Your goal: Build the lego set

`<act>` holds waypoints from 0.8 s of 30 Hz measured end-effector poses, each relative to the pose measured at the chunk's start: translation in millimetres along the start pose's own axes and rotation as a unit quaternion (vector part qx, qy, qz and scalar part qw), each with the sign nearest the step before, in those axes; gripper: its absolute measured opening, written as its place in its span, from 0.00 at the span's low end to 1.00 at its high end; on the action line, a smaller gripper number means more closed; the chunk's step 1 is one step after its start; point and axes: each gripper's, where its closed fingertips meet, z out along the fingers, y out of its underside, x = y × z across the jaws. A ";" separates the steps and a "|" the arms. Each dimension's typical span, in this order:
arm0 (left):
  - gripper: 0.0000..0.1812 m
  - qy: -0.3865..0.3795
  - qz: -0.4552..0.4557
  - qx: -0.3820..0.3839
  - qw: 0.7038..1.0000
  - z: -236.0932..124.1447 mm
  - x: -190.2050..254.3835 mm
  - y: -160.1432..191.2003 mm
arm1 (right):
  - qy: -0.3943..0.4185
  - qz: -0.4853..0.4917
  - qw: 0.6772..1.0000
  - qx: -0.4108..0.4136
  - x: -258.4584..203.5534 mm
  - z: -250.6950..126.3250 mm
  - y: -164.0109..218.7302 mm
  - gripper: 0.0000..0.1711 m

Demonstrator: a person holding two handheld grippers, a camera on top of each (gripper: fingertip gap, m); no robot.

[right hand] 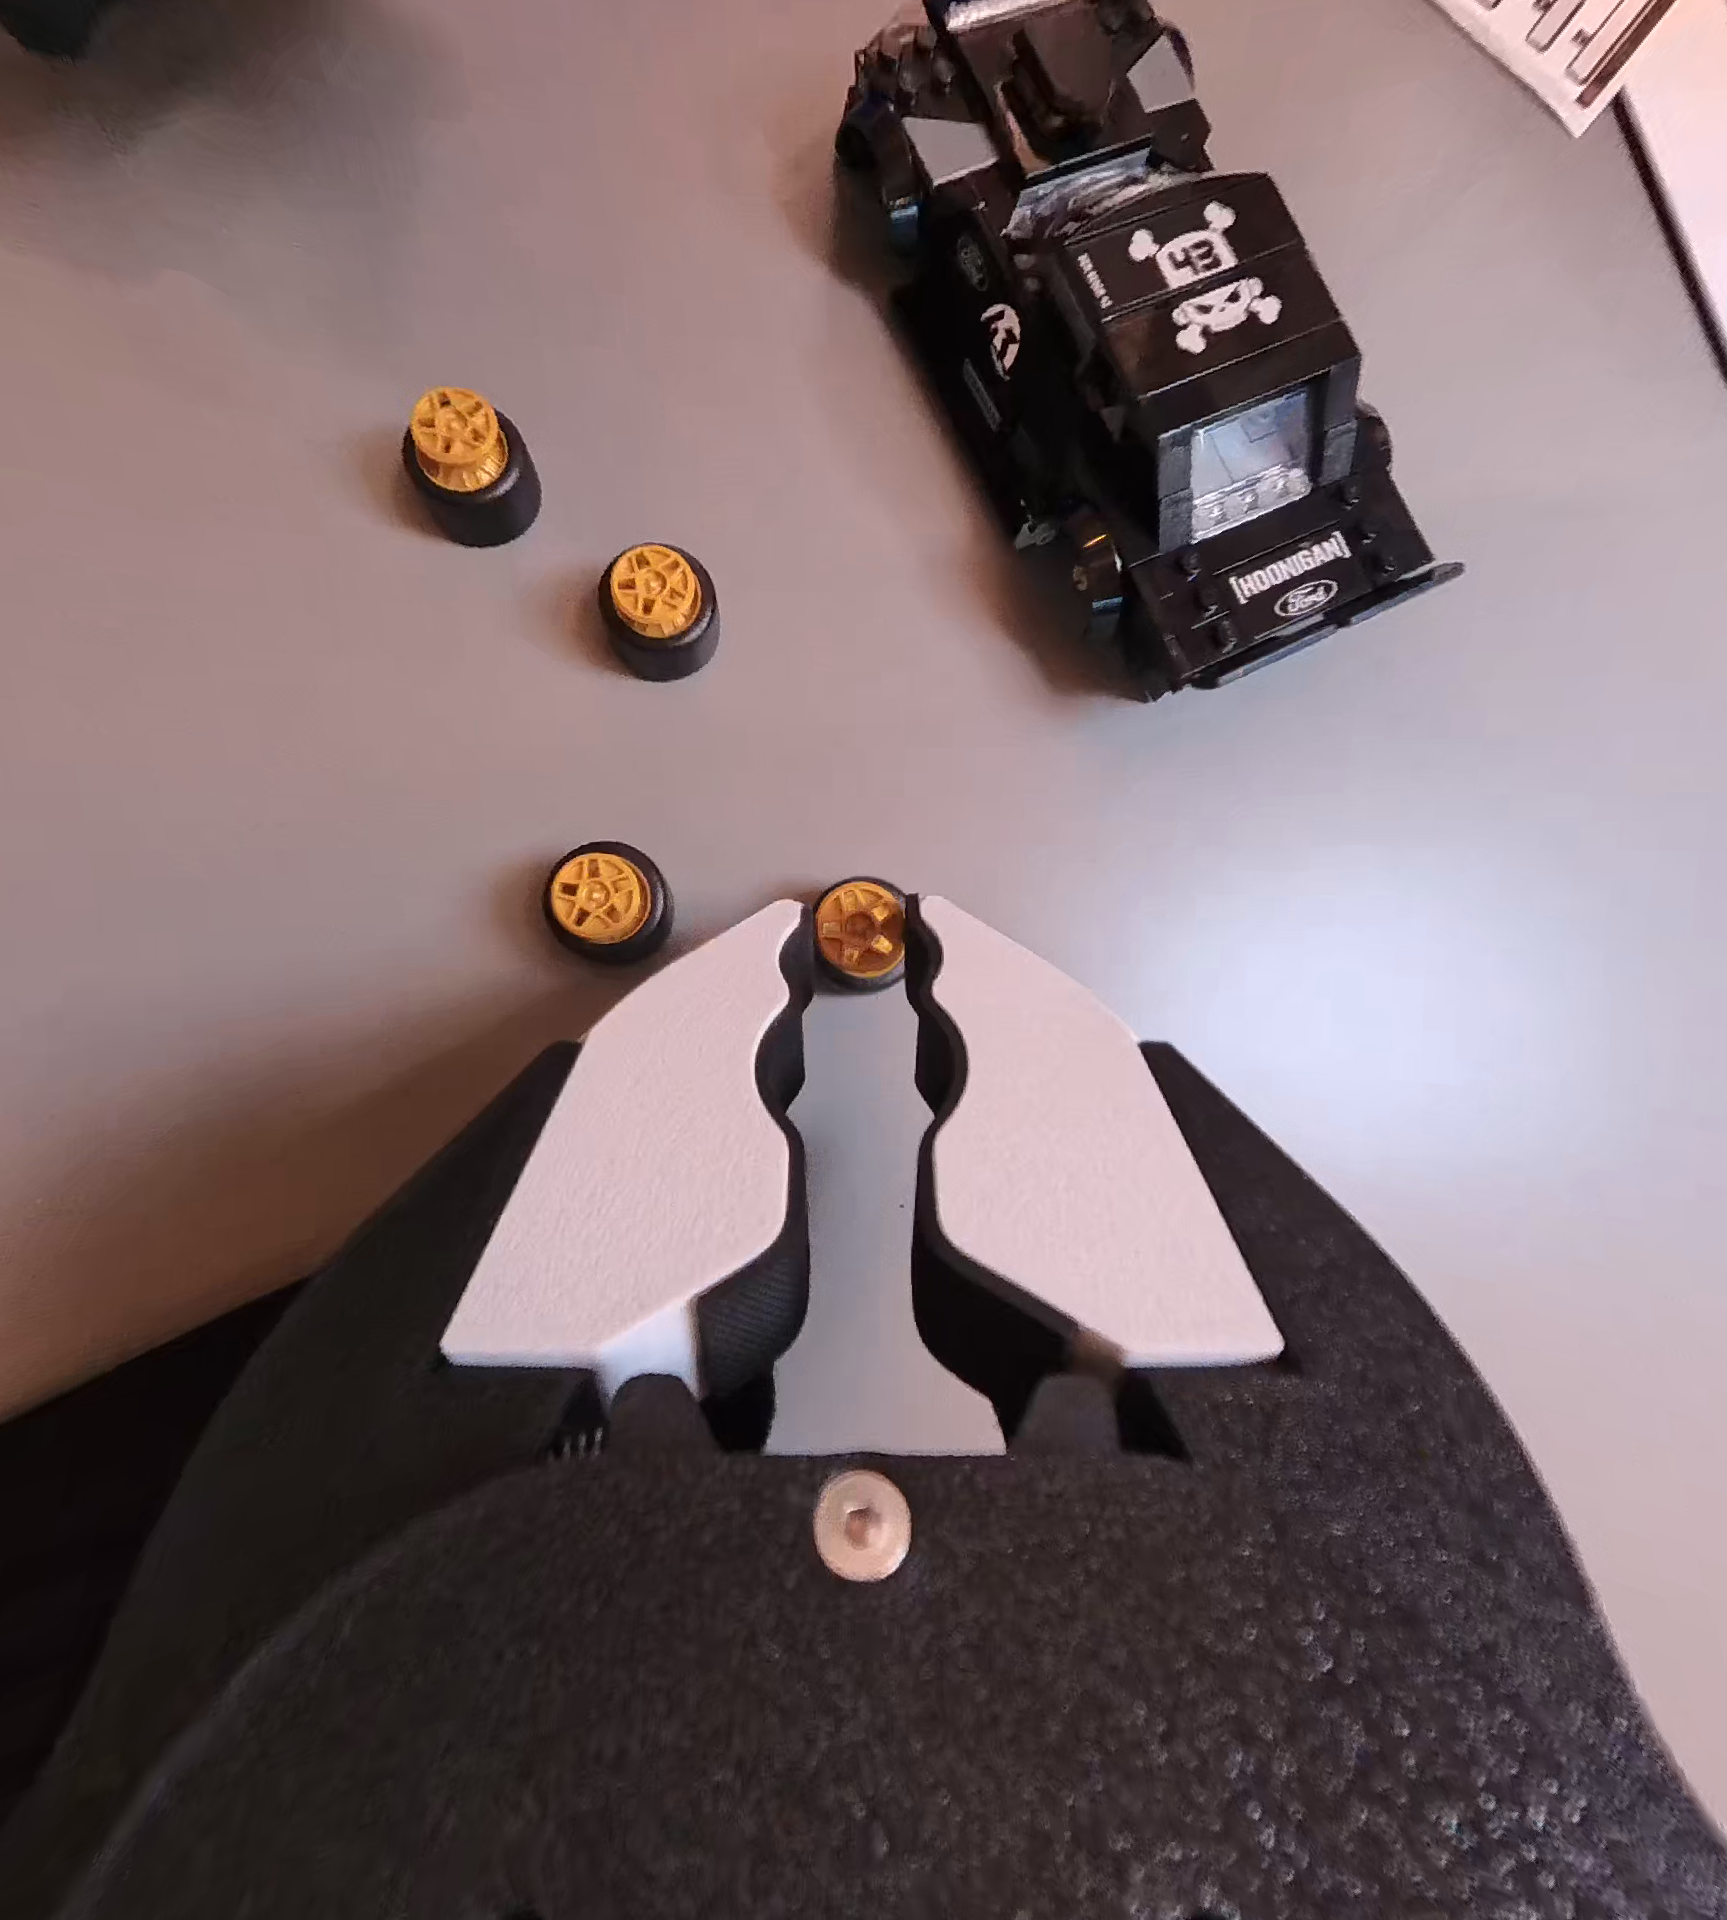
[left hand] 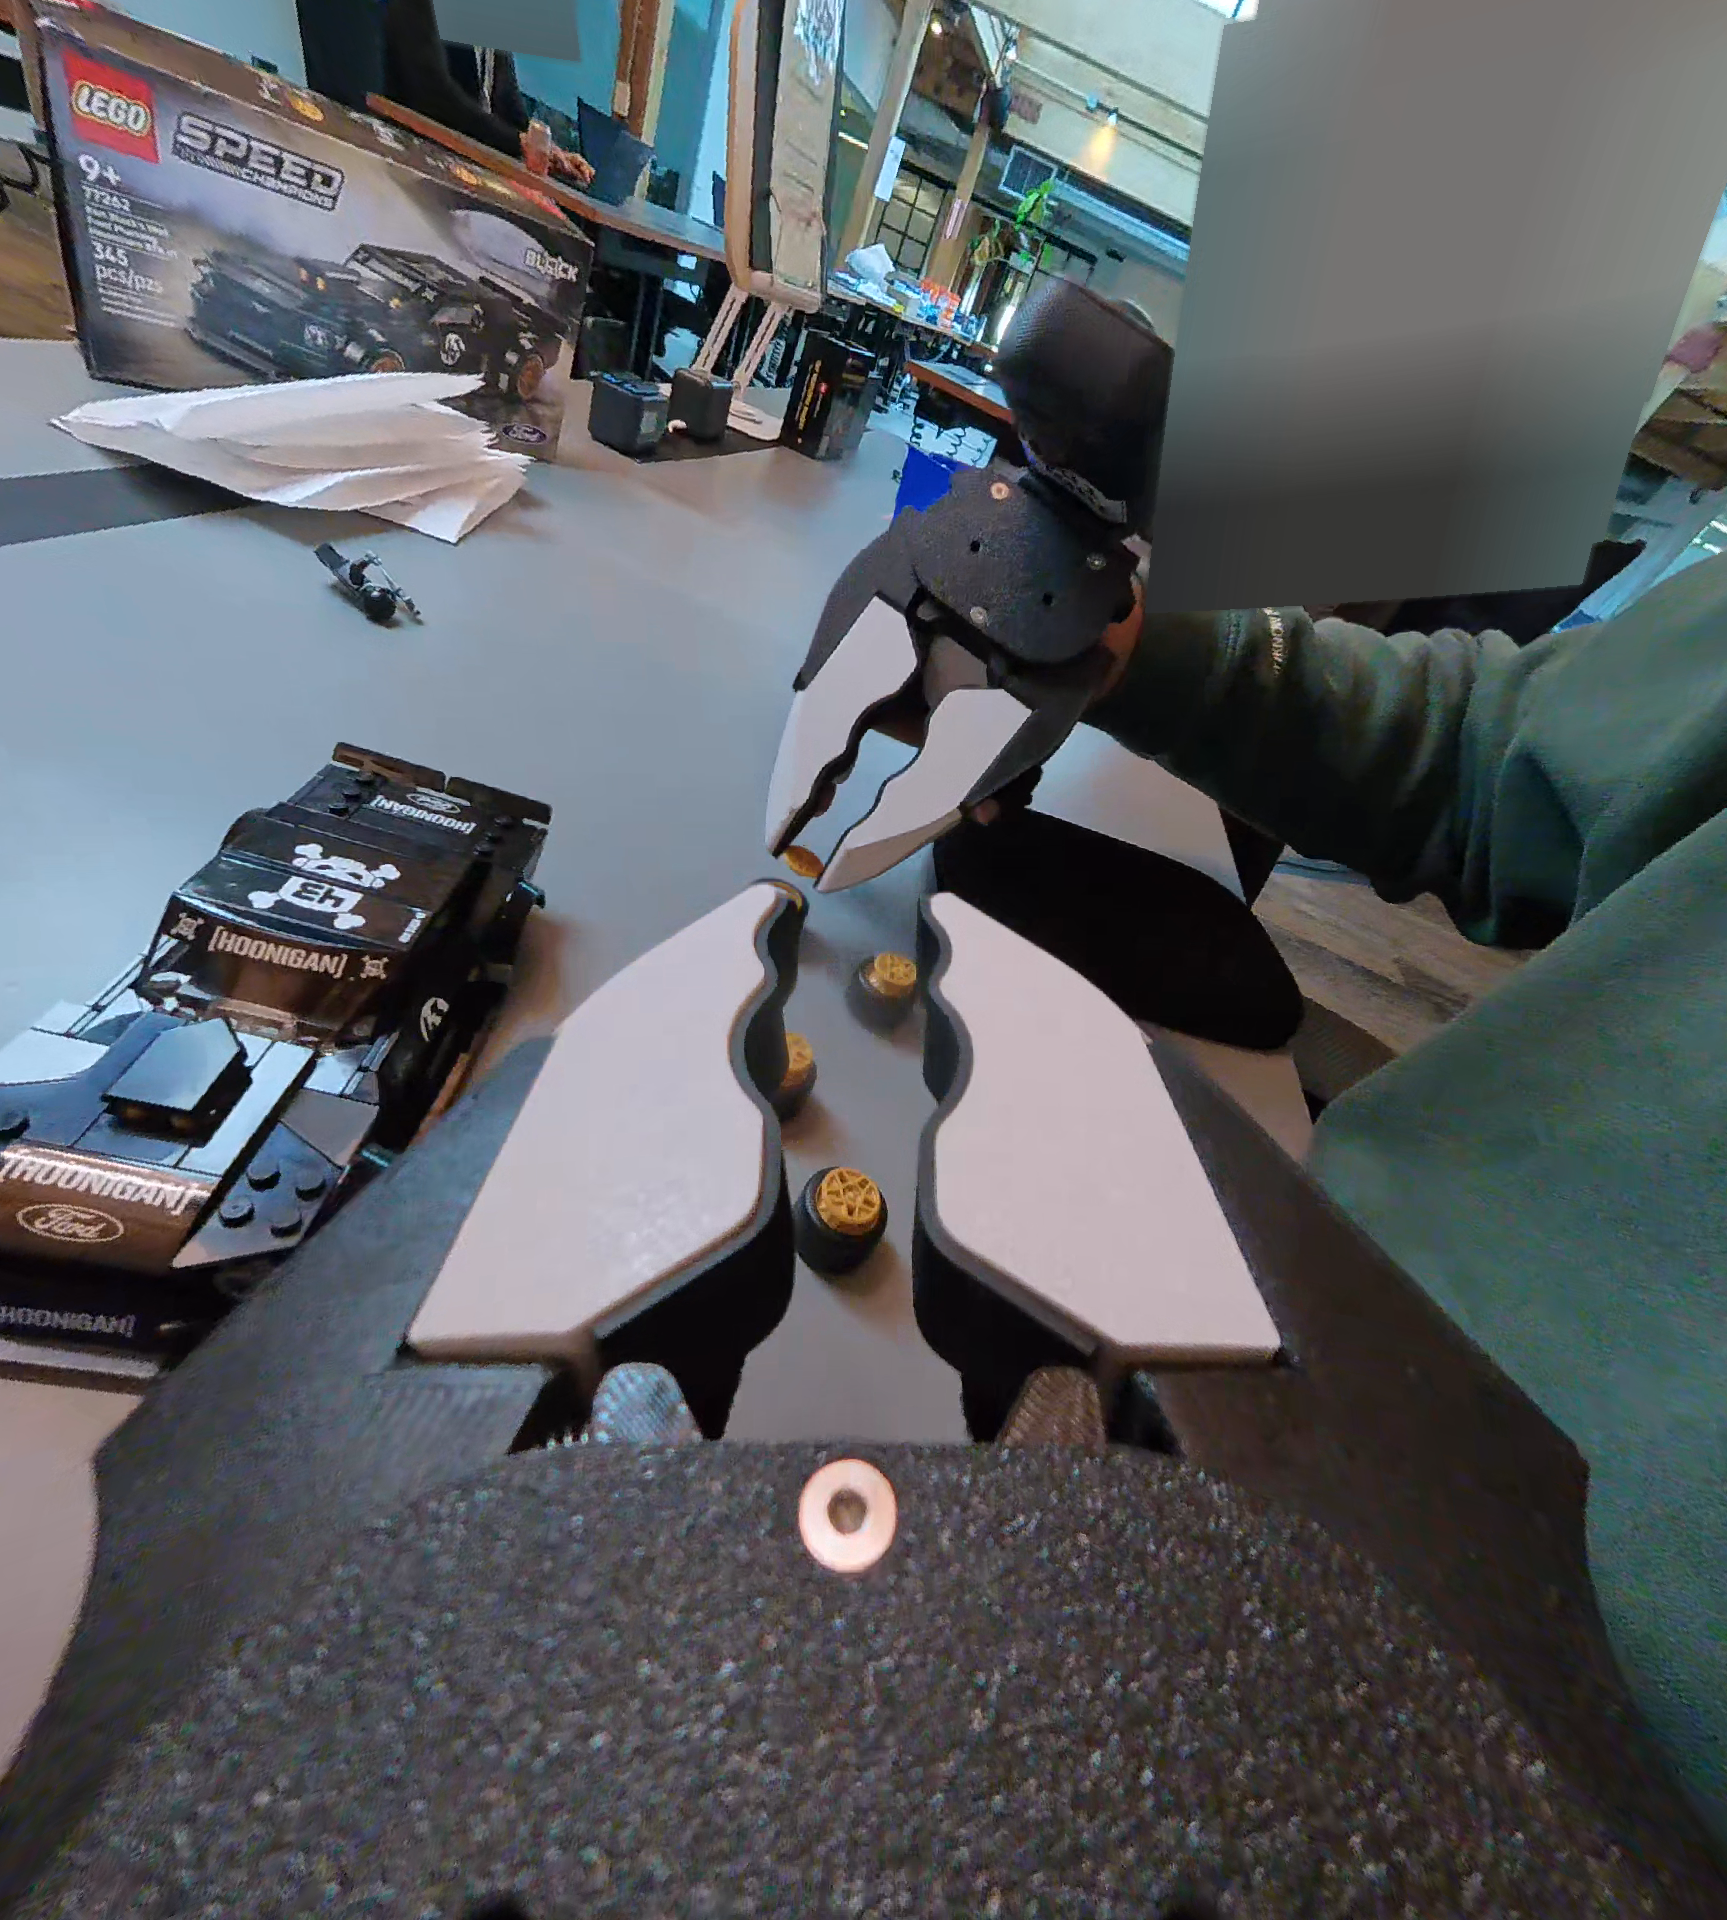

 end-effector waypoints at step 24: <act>0.12 -0.008 0.009 -0.042 0.999 5.1 -2.8 15.7 | -0.016 0.001 1.000 0.008 2.1 0.8 -4.4 0.13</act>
